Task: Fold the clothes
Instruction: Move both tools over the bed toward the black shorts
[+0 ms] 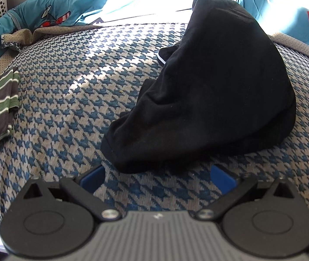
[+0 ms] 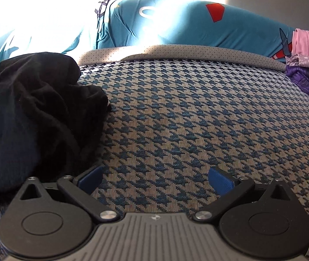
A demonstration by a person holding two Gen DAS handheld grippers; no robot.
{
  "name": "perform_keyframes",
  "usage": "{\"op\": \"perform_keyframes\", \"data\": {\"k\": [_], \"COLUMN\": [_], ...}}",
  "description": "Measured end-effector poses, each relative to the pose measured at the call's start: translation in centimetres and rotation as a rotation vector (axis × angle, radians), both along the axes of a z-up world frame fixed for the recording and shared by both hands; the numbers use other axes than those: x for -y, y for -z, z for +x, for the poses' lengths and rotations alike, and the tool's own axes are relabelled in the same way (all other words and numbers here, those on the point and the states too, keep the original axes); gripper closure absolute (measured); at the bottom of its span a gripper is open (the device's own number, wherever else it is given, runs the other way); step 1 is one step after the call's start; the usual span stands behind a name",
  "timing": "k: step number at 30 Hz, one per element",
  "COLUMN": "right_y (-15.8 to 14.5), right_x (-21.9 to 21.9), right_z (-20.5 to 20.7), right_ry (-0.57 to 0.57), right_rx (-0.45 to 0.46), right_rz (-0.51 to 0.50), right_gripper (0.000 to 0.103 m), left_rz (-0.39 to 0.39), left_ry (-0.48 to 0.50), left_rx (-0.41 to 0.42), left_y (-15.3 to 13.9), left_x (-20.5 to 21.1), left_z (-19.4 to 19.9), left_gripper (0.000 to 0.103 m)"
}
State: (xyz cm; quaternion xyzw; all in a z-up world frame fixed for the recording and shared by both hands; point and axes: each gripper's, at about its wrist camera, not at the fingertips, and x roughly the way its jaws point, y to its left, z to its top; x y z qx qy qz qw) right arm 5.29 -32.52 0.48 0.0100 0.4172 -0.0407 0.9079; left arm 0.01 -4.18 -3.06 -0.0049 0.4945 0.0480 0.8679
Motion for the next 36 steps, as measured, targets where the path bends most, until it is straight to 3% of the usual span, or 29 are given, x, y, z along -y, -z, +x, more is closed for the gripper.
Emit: {"op": "perform_keyframes", "data": {"k": [21, 36], "right_y": [1.3, 0.6], "right_x": [-6.3, -6.5], "right_z": [-5.6, -8.2], "right_ry": [-0.149, -0.152], "right_rx": [-0.112, -0.117], "right_rz": [0.038, 0.046], "right_gripper": [0.0, 0.0], "left_rz": [0.012, 0.032], "left_ry": [0.001, -0.016], "left_rx": [-0.038, -0.041], "left_y": [1.0, -0.3], "left_x": [0.6, 1.7], "left_z": [-4.1, -7.0], "left_gripper": [0.0, 0.0]}}
